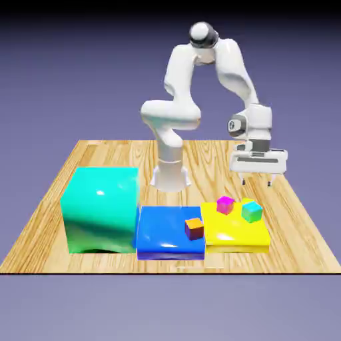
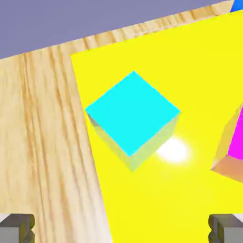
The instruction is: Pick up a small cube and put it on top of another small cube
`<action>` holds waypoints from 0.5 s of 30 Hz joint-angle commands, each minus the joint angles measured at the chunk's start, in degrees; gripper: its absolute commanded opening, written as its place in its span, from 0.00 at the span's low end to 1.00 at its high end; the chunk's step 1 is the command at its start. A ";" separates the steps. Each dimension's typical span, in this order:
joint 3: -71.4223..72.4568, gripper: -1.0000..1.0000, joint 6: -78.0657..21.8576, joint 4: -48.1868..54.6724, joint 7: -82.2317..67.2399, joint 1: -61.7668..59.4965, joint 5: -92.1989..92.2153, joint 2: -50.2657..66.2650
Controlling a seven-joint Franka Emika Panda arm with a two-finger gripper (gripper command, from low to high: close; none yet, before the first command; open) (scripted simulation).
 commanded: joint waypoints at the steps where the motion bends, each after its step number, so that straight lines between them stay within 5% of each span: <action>1: 2.08 0.50 -0.30 0.04 1.20 -0.49 0.92 -0.08; 15: 28.92 0.50 4.67 4.63 -2.38 -18.74 17.47 -3.63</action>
